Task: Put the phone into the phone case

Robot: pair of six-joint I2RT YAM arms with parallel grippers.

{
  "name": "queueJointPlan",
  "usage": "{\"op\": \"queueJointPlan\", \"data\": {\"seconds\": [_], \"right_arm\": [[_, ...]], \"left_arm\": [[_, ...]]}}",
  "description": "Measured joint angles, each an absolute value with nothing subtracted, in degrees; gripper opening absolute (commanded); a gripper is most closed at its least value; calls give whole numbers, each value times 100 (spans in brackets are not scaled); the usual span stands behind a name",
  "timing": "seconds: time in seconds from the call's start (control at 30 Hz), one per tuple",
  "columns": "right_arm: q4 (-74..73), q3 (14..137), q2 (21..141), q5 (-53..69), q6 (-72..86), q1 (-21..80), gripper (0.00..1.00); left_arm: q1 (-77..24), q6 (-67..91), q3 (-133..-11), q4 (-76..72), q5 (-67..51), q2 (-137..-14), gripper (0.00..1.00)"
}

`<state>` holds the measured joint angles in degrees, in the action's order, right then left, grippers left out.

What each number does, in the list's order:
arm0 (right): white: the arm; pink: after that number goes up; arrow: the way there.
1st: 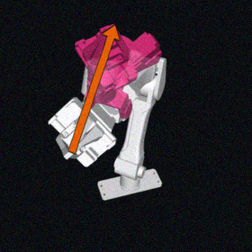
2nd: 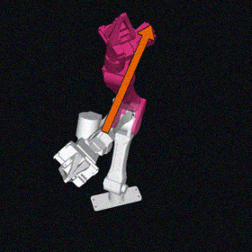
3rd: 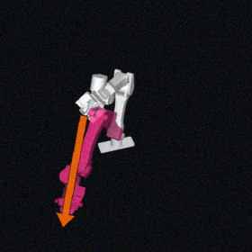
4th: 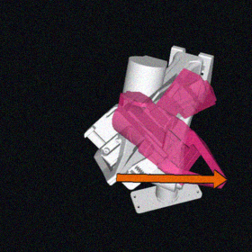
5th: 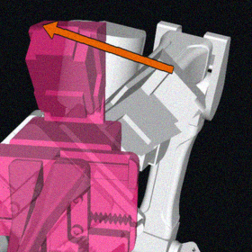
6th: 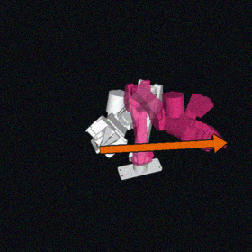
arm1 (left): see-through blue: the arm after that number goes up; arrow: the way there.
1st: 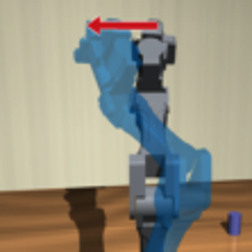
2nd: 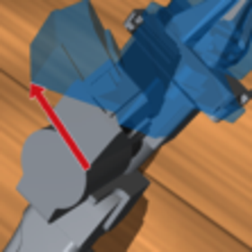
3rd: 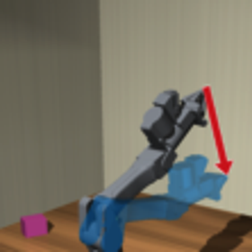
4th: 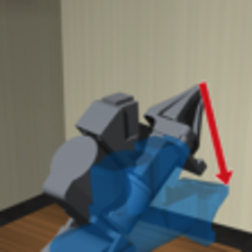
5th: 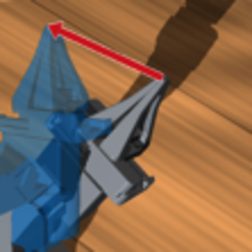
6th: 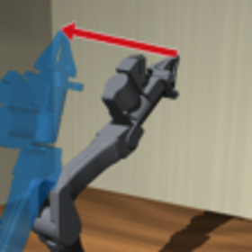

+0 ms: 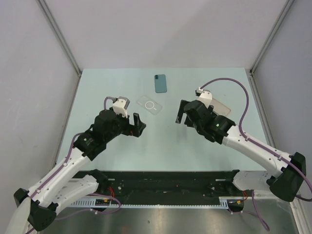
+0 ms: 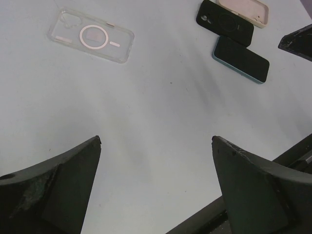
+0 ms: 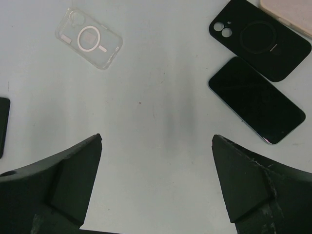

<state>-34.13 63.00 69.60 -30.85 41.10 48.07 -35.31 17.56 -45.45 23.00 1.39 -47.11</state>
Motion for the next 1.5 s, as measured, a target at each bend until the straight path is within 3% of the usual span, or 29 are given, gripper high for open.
{"op": "queueJointPlan", "data": {"seconds": [0.3,0.57,0.6,0.67,0.7,0.73,1.27,1.5], "right_arm": [[-3330,6300,7306,-3575,2836,4593,99],[-2840,6313,8117,-3035,1127,2351,88],[-2768,6316,8204,-2958,923,2126,75],[-2633,6329,8388,-2755,486,1820,60],[-2561,6340,8486,-2617,305,1706,47],[-2480,6355,8600,-2484,115,1597,45],[-2150,7723,10471,-1328,-1253,307,49],[-2753,8586,11242,-1476,-207,32,43]], "left_arm": [[-3531,1756,-4545,2331,189,-4694,100],[-3531,1754,-4545,2329,165,-4670,100],[-3531,1754,-4545,2327,148,-4670,100],[-3531,1754,-4545,2329,123,-4672,100],[-3531,1754,-4545,2329,121,-4672,100],[-3531,1754,-4545,2329,113,-4672,100],[-3531,1752,-4545,2329,106,-4676,100],[-3531,1747,-4545,2331,104,-4709,100]]}}
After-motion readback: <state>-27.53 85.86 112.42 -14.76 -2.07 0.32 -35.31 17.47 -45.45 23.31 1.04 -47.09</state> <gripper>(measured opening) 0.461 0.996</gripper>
